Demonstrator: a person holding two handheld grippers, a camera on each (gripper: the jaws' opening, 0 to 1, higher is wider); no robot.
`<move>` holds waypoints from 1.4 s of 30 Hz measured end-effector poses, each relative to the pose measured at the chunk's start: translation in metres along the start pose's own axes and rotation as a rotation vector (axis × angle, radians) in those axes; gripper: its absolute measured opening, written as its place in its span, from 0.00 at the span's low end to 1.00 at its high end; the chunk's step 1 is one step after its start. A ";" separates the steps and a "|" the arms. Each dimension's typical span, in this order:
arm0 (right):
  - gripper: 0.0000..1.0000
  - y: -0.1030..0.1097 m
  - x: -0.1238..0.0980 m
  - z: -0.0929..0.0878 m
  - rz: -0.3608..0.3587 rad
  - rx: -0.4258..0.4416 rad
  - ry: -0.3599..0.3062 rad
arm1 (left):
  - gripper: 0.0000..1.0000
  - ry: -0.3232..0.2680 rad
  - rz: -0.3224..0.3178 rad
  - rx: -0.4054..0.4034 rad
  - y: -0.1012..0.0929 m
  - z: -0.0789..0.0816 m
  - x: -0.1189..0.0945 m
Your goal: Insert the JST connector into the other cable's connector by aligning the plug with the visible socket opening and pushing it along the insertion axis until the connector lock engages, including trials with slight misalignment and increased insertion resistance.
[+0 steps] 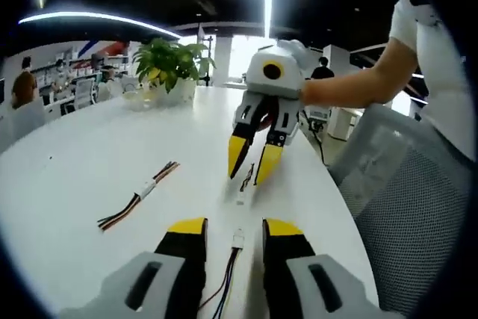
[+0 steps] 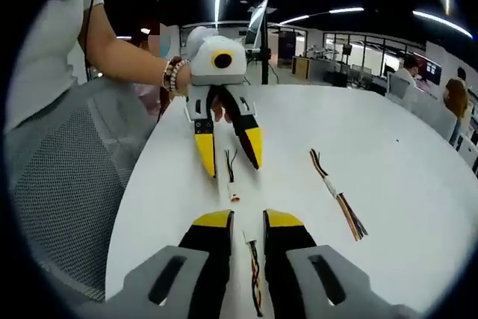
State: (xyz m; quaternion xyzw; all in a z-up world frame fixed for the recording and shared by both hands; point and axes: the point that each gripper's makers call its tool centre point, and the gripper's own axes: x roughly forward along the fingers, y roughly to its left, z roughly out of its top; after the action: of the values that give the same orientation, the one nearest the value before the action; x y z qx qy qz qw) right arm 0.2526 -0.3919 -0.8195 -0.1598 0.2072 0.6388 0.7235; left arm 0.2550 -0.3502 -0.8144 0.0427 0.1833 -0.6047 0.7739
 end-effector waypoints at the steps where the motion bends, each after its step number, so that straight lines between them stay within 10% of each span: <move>1: 0.15 0.000 0.000 -0.001 -0.002 0.001 -0.014 | 0.23 -0.006 0.001 -0.004 0.001 -0.002 -0.001; 42: 0.05 -0.004 0.004 -0.029 -0.062 0.014 -0.130 | 0.07 -0.006 -0.024 -0.034 0.000 -0.026 0.008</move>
State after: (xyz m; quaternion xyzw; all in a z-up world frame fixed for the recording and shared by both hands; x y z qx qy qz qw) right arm 0.2540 -0.4040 -0.8469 -0.1191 0.1591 0.6237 0.7559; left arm 0.2507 -0.3499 -0.8409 0.0255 0.1917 -0.6107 0.7679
